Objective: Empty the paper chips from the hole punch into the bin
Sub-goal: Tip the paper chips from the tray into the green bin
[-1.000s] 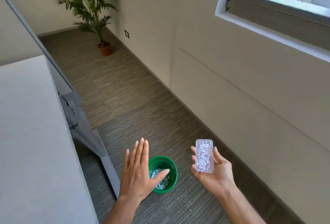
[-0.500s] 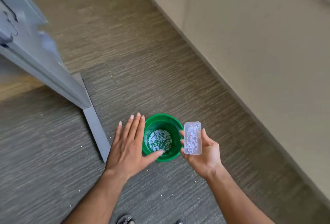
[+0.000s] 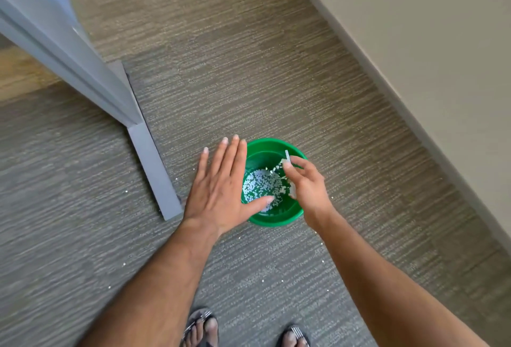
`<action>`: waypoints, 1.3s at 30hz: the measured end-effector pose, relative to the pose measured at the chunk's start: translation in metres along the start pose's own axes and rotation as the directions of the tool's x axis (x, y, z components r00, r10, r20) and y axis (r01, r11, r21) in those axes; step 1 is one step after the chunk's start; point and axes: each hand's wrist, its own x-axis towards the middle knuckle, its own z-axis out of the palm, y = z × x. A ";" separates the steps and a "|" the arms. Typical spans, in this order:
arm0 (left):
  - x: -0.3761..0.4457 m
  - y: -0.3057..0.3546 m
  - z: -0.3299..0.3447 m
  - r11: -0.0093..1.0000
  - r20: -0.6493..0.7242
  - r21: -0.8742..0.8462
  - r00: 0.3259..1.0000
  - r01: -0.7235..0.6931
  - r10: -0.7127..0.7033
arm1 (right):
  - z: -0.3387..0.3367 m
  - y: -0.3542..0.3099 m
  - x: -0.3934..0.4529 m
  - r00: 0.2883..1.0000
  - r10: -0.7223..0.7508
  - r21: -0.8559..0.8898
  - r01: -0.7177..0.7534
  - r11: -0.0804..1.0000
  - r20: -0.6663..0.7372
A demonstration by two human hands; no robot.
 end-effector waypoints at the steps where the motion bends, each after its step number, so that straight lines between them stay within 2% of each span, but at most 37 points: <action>1: 0.001 -0.001 0.001 1.000 -0.003 0.002 1.000 0.006 -0.006 | 0.004 0.000 0.001 0.998 -0.062 -0.116 0.058 0.992 -0.028; 3: 0.002 -0.004 0.004 1.000 -0.004 0.010 1.000 0.020 -0.020 | 0.009 0.002 0.004 0.973 -0.223 -0.392 0.183 0.902 -0.058; 5: 0.002 -0.007 0.007 0.999 -0.007 0.015 1.000 0.030 -0.030 | 0.011 0.006 0.005 0.941 -0.336 -0.604 0.245 0.758 -0.040; 11: 0.001 -0.009 0.010 1.000 -0.012 0.012 1.000 0.026 -0.026 | 0.015 0.007 -0.006 0.890 -0.455 -0.854 0.266 0.447 0.039; 16: -0.002 -0.009 0.008 0.999 -0.019 0.009 0.999 0.032 -0.032 | 0.013 0.007 -0.007 0.886 -0.461 -0.881 0.260 0.394 0.055; 20: -0.002 -0.006 0.004 0.999 -0.023 -0.005 0.999 0.040 -0.040 | 0.010 0.005 -0.007 0.875 -0.483 -0.847 0.280 0.451 0.033; 28: -0.003 0.023 -0.032 0.997 -0.066 -0.061 0.997 0.047 -0.051 | -0.008 -0.021 -0.032 0.887 -0.453 -0.562 0.331 0.758 -0.089; 29: -0.002 0.028 -0.041 0.997 -0.072 -0.067 0.996 0.048 -0.053 | -0.010 -0.032 -0.039 0.909 -0.399 -0.453 0.309 0.836 -0.116; 31: 0.000 0.039 -0.064 0.996 -0.096 -0.081 0.994 0.041 -0.049 | -0.015 -0.058 -0.055 0.970 -0.214 -0.068 0.207 0.976 -0.114; 32: 0.000 0.045 -0.077 0.995 -0.109 -0.093 0.993 0.035 -0.045 | -0.019 -0.073 -0.064 0.989 -0.126 0.161 0.138 0.977 -0.081; 34: 0.002 0.059 -0.110 0.993 -0.147 -0.115 0.988 0.020 -0.037 | -0.030 -0.111 -0.085 1.000 -0.008 0.503 -0.001 0.864 0.017; 36: 0.001 0.072 -0.142 0.991 -0.176 -0.132 0.984 -0.015 -0.009 | -0.040 -0.146 -0.108 0.995 0.042 0.646 -0.094 0.758 0.096; 39: -0.002 0.090 -0.204 0.984 -0.245 -0.162 0.969 -0.074 0.033 | -0.052 -0.203 -0.147 0.990 0.034 0.704 -0.119 0.700 0.133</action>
